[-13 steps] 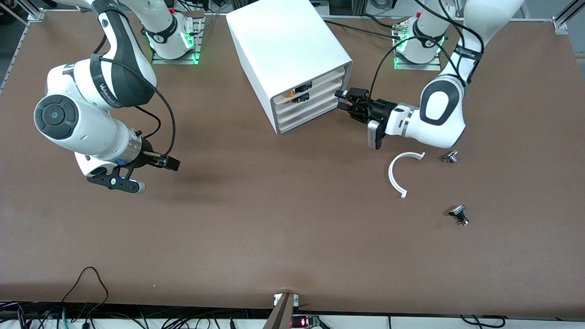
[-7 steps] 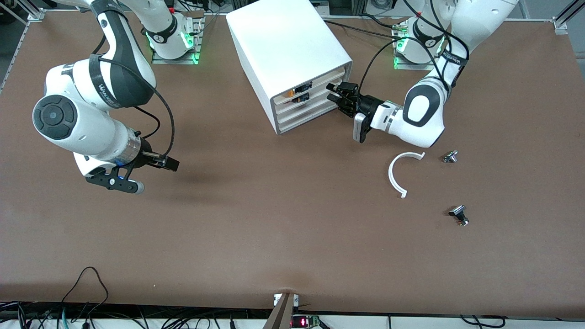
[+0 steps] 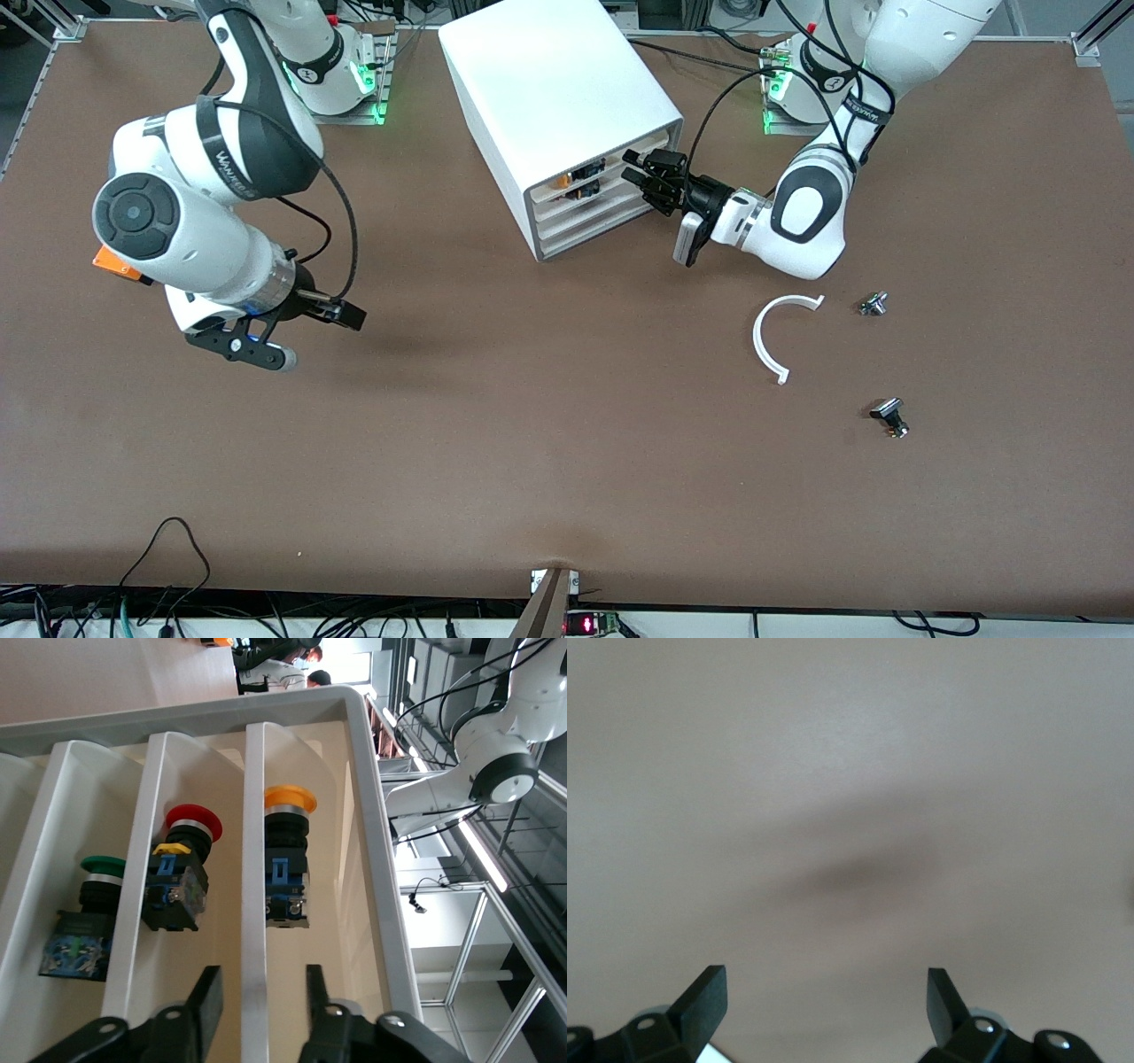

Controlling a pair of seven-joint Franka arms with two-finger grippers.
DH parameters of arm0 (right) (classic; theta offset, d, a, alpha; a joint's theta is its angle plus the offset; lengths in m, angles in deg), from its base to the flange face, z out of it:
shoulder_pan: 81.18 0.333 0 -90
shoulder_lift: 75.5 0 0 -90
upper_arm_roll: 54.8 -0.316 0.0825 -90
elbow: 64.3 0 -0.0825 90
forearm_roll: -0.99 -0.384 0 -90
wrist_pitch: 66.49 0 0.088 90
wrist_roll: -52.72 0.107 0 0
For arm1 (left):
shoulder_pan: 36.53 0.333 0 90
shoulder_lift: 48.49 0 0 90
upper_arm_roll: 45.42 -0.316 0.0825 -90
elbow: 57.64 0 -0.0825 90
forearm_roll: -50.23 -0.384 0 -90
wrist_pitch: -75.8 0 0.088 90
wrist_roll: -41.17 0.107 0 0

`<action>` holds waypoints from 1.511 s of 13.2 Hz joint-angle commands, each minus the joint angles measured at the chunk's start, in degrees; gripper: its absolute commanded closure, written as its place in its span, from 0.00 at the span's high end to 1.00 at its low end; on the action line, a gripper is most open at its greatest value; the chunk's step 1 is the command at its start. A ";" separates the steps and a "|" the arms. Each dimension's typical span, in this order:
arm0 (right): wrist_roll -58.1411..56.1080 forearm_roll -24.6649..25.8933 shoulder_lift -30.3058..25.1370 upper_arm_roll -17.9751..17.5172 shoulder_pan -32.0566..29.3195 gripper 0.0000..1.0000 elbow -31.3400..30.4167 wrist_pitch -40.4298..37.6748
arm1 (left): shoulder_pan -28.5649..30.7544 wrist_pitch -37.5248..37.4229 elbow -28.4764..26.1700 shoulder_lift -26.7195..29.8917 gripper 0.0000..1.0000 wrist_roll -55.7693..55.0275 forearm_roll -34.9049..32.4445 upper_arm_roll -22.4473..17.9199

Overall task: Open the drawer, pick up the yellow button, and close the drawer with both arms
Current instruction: 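Pull the drawer open with the left gripper while the right gripper approaches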

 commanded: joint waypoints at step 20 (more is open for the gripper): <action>38.72 -2.53 12.72 0.08 17.05 1.00 21.84 3.73 | 10.77 -0.23 16.67 -9.82 0.00 -7.50 -13.86 0.49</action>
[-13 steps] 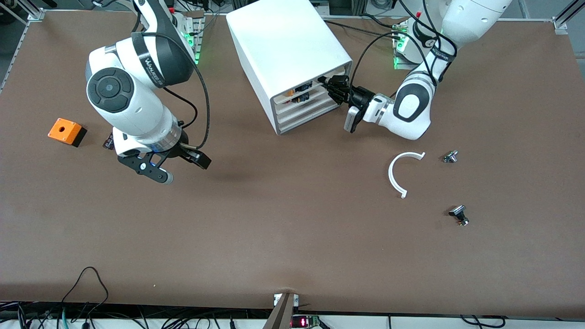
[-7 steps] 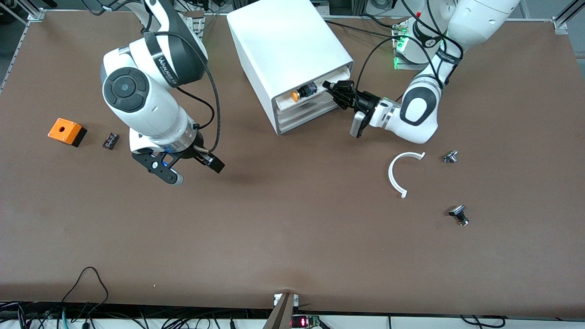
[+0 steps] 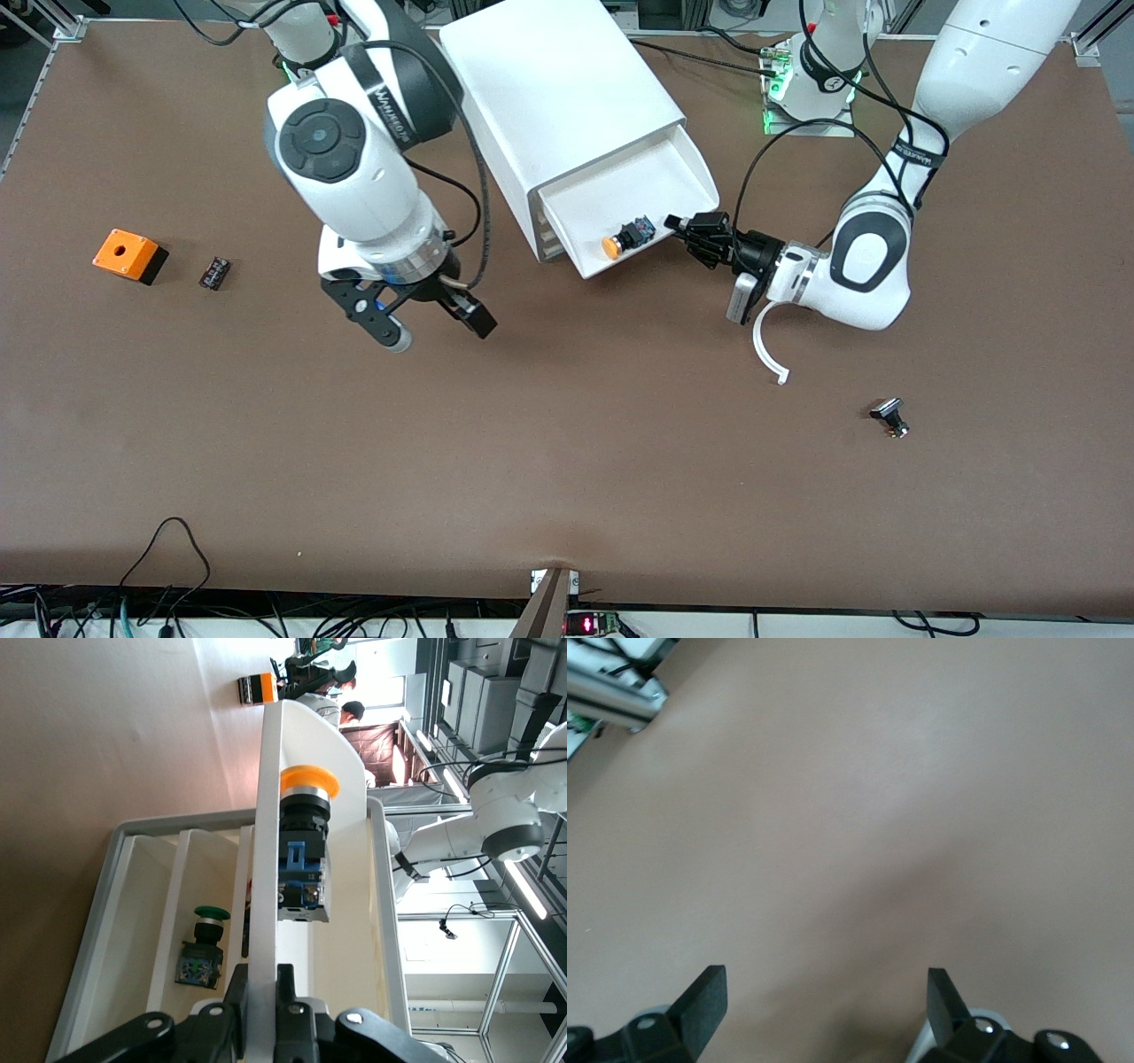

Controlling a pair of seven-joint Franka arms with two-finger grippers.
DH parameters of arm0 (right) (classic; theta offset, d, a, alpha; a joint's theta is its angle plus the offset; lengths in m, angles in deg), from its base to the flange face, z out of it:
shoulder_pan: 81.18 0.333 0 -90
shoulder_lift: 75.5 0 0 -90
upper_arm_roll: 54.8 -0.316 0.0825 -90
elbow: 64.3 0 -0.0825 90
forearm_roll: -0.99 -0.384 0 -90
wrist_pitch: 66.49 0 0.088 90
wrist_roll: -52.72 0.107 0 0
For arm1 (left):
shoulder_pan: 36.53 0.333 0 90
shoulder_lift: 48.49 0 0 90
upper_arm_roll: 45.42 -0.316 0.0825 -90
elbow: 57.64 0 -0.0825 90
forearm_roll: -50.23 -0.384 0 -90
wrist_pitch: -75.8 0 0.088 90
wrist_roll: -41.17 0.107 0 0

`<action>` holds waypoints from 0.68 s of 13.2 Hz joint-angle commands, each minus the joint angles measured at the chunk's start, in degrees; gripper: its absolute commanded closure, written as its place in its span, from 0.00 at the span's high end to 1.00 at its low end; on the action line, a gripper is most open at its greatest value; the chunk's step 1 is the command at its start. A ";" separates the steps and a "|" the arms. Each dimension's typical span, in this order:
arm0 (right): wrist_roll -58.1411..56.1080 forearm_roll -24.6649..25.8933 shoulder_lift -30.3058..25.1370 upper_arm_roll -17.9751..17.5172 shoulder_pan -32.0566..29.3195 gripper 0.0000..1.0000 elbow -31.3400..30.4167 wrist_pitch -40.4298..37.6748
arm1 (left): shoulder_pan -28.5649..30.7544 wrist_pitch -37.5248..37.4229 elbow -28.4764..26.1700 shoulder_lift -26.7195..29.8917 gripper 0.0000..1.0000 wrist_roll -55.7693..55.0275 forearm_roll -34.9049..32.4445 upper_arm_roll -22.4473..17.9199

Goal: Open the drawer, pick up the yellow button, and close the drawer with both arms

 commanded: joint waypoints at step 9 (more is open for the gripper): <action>20.70 -3.70 6.43 0.86 12.54 1.00 8.21 3.09 | 1.03 -5.66 16.64 0.38 1.00 -23.93 -16.55 0.31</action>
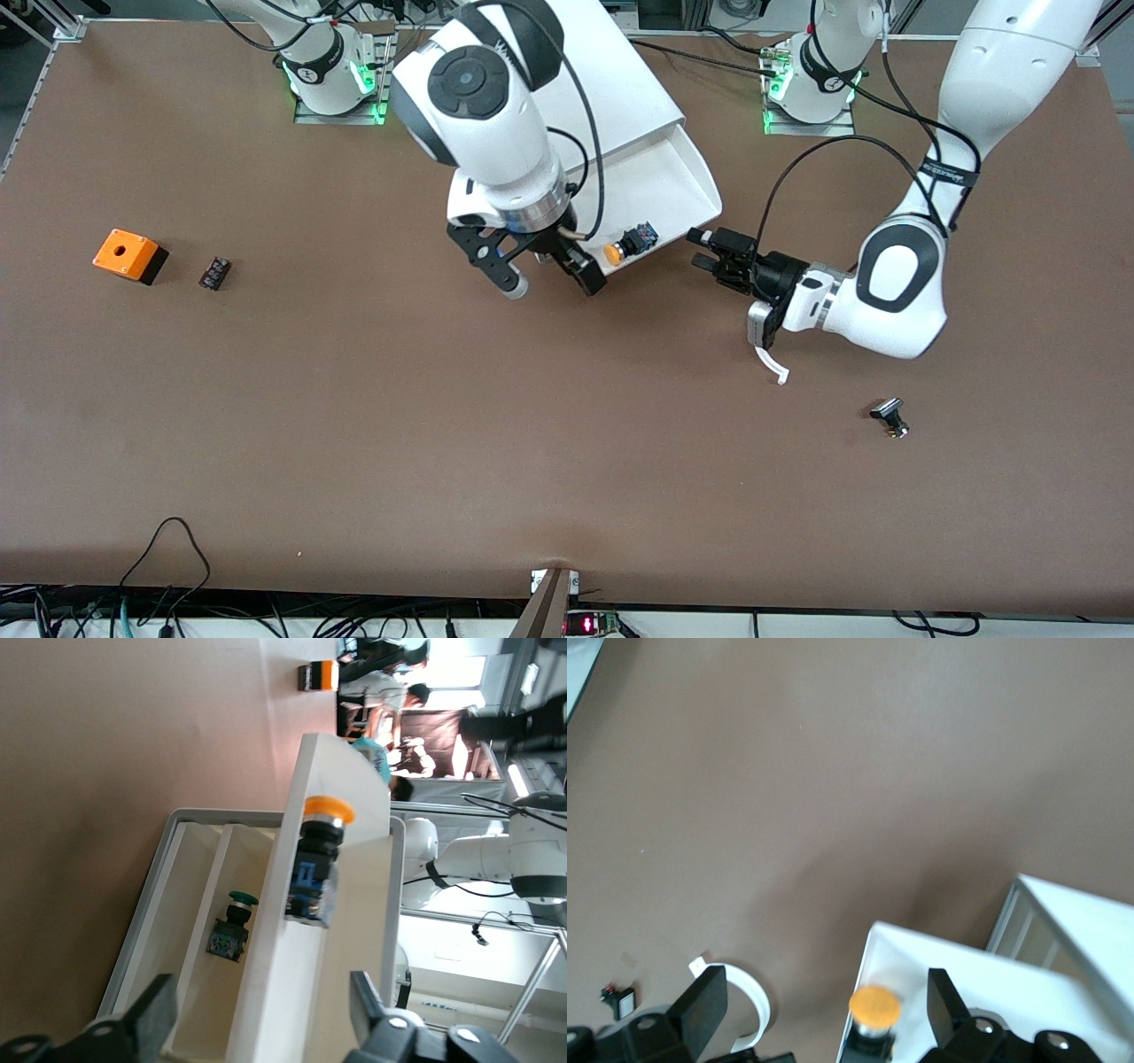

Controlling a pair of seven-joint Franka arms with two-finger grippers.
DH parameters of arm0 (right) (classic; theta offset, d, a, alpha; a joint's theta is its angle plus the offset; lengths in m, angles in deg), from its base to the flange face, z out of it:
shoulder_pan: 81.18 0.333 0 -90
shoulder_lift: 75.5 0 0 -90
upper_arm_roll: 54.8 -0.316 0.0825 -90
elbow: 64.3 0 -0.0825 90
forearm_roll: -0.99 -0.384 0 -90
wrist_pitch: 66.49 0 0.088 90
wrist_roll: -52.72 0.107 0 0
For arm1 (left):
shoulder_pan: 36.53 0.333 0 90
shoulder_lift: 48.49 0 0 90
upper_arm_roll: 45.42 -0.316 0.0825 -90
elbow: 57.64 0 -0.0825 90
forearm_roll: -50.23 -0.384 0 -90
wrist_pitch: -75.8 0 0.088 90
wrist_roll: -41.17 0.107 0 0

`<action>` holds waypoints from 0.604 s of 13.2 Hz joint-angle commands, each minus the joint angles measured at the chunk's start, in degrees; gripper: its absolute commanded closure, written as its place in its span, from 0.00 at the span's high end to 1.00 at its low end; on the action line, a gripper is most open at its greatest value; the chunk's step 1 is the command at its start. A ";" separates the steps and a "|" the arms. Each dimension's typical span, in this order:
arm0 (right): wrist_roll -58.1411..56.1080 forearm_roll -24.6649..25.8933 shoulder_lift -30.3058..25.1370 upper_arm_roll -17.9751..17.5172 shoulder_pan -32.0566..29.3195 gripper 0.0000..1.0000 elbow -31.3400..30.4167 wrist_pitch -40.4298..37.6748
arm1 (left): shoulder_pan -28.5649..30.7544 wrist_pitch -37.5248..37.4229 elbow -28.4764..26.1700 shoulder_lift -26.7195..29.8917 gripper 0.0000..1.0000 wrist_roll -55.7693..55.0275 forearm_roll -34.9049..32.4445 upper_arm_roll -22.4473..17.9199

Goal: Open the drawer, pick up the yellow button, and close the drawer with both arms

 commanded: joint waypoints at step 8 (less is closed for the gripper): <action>10.94 -0.68 9.09 0.90 8.36 1.00 6.38 0.80 | -2.16 -14.40 25.42 0.85 1.00 -33.51 -29.12 1.40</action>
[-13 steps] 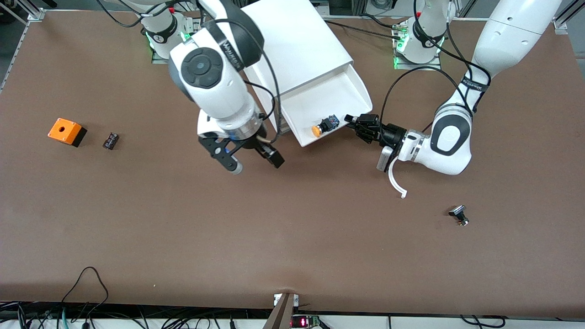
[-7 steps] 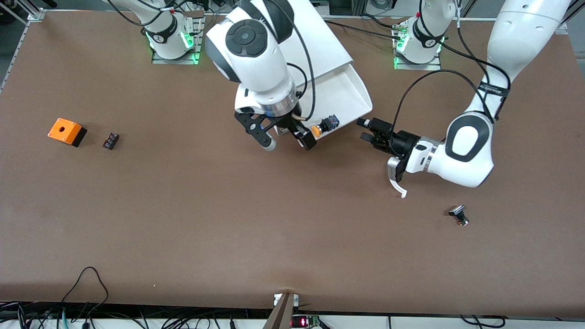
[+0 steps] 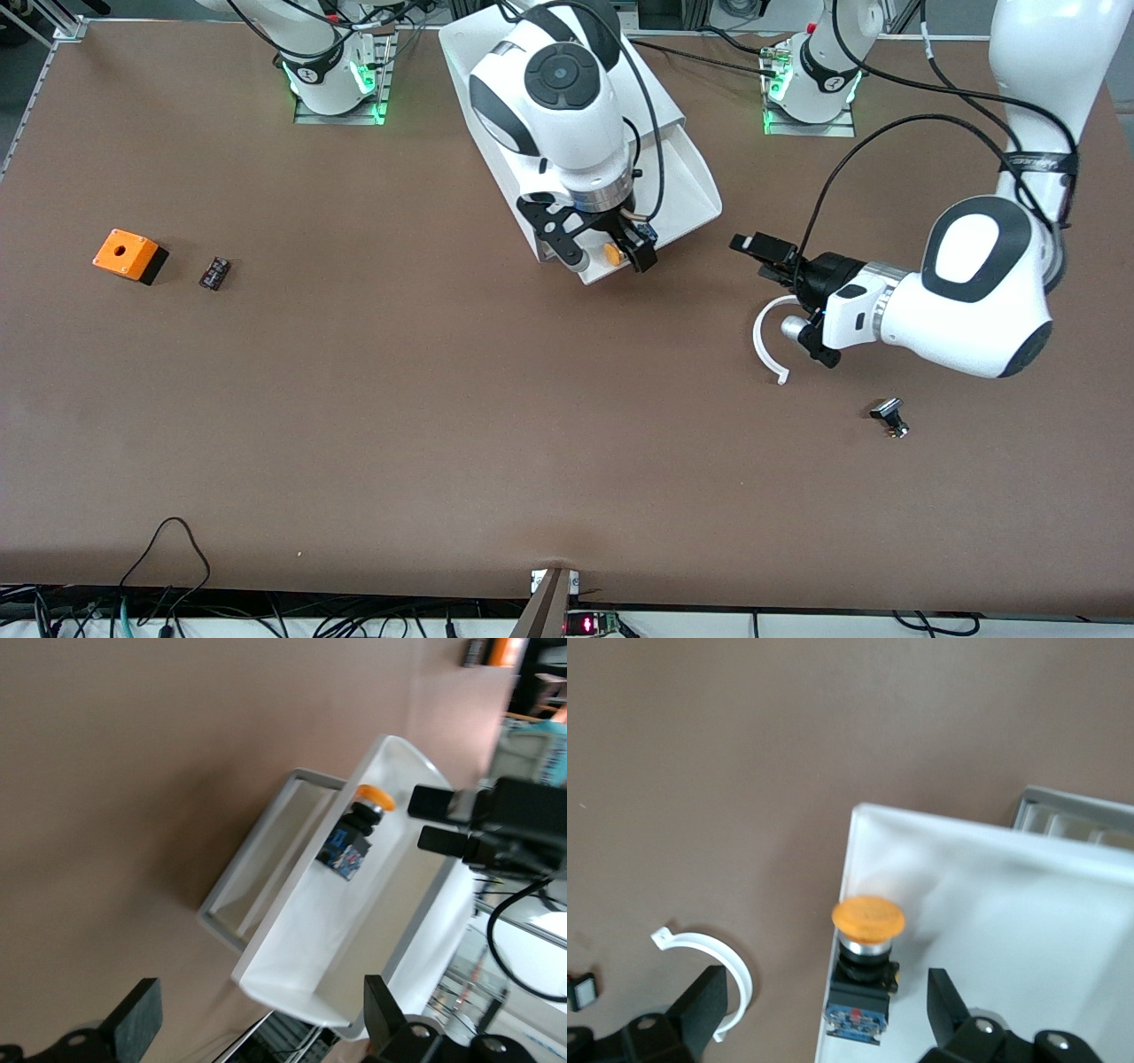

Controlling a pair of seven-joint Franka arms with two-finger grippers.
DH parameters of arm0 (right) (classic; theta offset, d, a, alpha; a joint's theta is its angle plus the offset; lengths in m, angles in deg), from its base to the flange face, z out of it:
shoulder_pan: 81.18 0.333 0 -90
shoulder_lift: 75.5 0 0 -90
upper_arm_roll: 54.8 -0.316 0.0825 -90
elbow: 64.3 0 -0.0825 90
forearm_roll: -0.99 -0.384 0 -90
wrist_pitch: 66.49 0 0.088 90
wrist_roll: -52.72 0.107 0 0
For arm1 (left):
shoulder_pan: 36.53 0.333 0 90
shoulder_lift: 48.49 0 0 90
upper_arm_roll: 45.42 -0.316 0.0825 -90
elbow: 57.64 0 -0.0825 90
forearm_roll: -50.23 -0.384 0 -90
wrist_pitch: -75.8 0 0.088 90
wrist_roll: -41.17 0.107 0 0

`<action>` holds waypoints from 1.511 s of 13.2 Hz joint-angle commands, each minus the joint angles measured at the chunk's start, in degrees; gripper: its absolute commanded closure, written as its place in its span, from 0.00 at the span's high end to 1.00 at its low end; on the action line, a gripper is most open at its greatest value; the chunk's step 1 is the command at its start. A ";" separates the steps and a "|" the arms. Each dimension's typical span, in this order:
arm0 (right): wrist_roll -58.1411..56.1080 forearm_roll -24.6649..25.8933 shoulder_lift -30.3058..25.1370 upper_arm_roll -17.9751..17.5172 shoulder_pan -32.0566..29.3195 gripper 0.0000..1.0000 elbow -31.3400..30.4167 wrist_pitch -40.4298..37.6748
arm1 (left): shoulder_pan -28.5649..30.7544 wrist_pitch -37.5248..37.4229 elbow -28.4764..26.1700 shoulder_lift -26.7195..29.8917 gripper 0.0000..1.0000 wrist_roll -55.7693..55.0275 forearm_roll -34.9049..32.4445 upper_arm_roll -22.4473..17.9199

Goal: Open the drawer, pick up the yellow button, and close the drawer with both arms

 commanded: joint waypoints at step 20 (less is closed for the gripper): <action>2.67 -3.40 -0.80 0.27 0.71 0.00 4.05 -2.86 | -9.36 -3.49 20.58 -0.96 1.00 -33.51 -26.93 -0.79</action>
